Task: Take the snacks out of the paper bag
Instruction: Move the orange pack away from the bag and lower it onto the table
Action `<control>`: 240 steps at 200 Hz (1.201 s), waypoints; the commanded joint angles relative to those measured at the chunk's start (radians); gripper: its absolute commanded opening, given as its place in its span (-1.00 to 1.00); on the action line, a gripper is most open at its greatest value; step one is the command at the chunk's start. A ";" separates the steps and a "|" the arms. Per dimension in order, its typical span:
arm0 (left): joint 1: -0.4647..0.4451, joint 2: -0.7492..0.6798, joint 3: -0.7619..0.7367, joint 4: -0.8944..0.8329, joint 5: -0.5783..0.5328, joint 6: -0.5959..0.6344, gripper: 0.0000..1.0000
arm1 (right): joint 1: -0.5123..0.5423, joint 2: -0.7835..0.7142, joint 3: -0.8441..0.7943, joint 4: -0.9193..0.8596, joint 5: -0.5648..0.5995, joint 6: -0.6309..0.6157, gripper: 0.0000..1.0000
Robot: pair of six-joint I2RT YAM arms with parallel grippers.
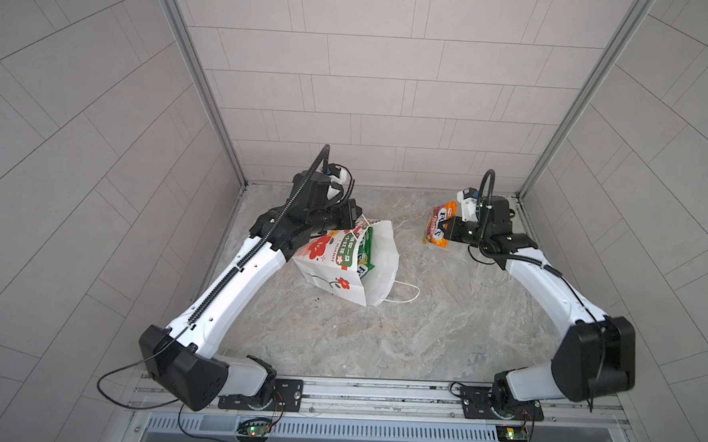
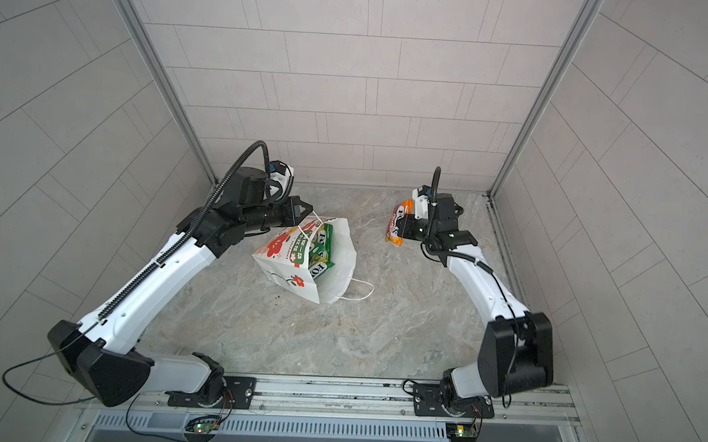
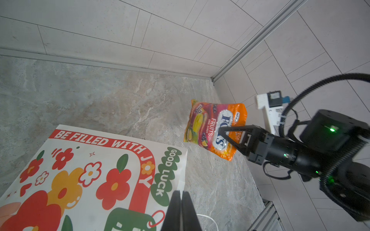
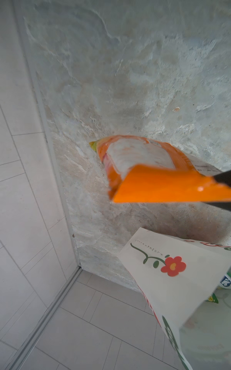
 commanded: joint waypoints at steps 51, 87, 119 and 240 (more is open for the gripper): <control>-0.004 -0.047 -0.014 0.036 0.015 0.039 -1.00 | -0.007 0.434 0.347 0.129 -0.222 0.054 -1.00; -0.004 -0.051 -0.011 0.031 0.023 0.040 -1.00 | -0.012 0.608 0.534 0.057 -0.226 0.044 -1.00; -0.004 -0.054 -0.011 0.028 0.027 0.038 -1.00 | -0.033 0.731 0.658 0.005 -0.246 0.043 -1.00; -0.005 -0.051 -0.014 0.028 0.046 0.038 -1.00 | -0.086 0.909 0.875 -0.338 -0.076 -0.174 -1.00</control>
